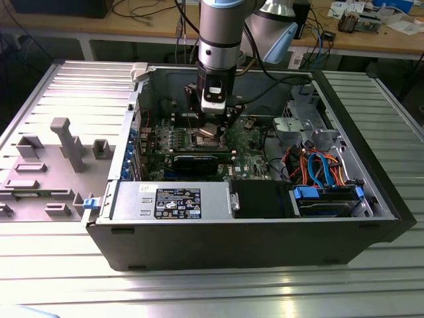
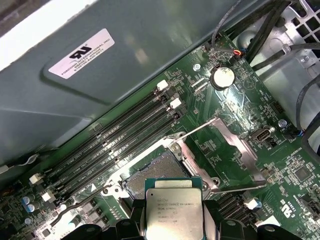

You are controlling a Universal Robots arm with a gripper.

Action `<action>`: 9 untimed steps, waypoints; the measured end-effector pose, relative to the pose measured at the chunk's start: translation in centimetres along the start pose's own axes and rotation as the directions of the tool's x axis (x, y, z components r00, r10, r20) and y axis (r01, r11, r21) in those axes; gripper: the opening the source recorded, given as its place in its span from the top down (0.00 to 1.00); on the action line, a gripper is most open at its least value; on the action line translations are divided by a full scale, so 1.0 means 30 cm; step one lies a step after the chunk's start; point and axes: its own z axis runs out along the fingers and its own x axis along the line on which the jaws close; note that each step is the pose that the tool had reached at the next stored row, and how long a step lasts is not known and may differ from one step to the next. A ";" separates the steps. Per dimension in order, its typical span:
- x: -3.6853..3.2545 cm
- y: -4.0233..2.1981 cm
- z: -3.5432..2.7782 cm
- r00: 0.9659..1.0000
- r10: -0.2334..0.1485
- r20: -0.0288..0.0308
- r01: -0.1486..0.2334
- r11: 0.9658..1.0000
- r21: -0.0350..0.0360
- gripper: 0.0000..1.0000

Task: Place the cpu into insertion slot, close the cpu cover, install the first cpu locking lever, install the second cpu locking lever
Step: 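Place the cpu into insertion slot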

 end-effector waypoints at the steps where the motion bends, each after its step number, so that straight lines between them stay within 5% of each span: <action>1: 0.000 0.000 0.000 1.000 0.002 0.000 -0.002 1.000 0.000 0.45; 9: 0.000 0.000 0.000 1.000 0.031 -0.001 -0.031 1.000 0.000 0.45</action>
